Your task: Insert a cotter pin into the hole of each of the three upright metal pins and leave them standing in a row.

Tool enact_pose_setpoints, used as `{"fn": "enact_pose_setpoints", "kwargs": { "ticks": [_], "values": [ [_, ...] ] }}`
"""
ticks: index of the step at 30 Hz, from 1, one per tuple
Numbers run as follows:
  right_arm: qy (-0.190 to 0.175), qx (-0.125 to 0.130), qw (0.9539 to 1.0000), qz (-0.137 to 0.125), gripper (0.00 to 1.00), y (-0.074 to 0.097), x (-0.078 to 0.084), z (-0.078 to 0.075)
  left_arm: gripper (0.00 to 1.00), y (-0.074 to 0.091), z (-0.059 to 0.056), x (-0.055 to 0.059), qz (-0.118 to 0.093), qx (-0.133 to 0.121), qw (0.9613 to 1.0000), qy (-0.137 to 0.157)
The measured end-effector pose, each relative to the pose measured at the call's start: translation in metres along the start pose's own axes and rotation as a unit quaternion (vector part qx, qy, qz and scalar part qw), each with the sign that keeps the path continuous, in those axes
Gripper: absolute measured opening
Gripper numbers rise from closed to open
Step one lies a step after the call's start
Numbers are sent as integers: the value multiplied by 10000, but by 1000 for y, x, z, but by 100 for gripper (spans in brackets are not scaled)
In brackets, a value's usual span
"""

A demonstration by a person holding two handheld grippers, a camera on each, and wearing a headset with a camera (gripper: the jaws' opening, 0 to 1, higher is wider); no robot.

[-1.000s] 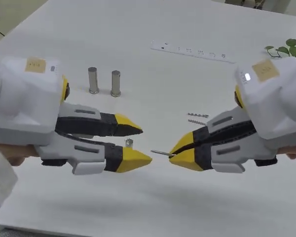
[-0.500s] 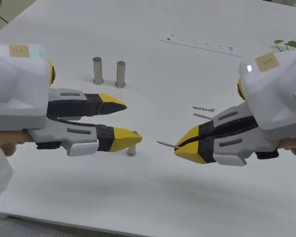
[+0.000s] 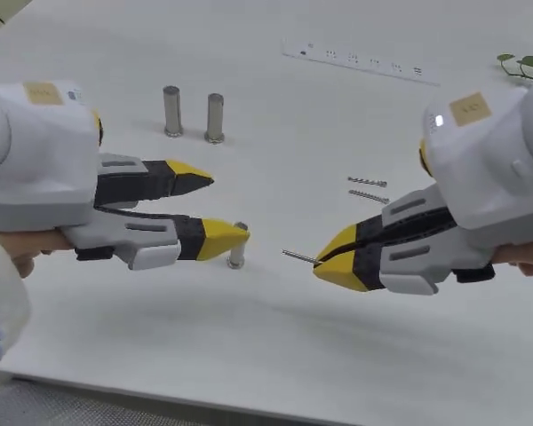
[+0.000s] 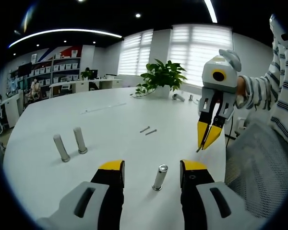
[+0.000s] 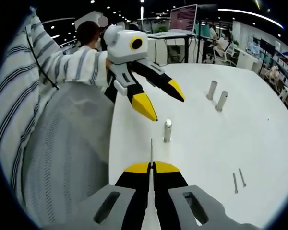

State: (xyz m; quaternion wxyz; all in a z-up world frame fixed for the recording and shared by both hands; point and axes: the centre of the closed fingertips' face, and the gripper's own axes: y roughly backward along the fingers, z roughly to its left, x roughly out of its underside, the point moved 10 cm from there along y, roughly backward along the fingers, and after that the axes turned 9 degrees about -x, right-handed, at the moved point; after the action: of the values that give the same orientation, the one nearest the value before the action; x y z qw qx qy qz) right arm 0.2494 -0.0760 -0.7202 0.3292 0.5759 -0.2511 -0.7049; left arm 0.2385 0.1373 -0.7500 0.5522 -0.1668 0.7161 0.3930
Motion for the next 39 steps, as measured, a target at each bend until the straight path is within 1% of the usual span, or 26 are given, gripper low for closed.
{"fn": "enact_pose_setpoints", "kwargs": {
  "ticks": [2, 5, 7, 9, 14, 18, 24, 30, 31, 34, 36, 39],
  "values": [
    [5, 6, 10000, 12, 3, -1, 0, -1, 45, -1, 1, 2, 32, -26, 10000, -3],
    [3, 11, 10000, 8, 3, -1, -2, -2, 45, -3, 2, 4, 137, -19, 9999, -37],
    [23, 31, 10000, 21, 3, -1, -3, -4, 45, -6, 5, 6, 172, -31, 9998, -30],
    [54, 59, 10000, 59, 3, -1, -4, -6, 45, -7, 7, 7, 192, -38, 9998, -18],
    [32, 118, 9998, 129, 3, -2, -5, -11, 45, -9, 7, 11, 308, -40, 9995, -96],
    [-4, 153, 9997, 170, 3, -2, -6, -13, 45, -11, 7, 14, 338, -17, 9994, -108],
    [-3, 197, 9995, 239, 3, -4, -9, -16, 44, -15, 7, 19, 434, 91, 9988, -210],
    [8, 216, 9994, 260, 3, -10, -14, -20, 42, -22, 4, 25, 564, 273, 9976, -292],
    [-1, 234, 9994, 270, 3, -12, -15, -21, 42, -23, 3, 26, 596, 324, 9970, -365],
    [-7, 256, 9992, 302, 3, -16, -15, -24, 38, -26, 1, 28, 639, 409, 9963, -400],
    [15, 265, 9990, 360, 3, -18, -15, -25, 35, -28, 0, 28, 632, 455, 9960, -441],
    [51, 259, 9988, 421, 3, -22, -16, -26, 34, -30, 0, 29, 651, 503, 9955, -472]
  ]
}}
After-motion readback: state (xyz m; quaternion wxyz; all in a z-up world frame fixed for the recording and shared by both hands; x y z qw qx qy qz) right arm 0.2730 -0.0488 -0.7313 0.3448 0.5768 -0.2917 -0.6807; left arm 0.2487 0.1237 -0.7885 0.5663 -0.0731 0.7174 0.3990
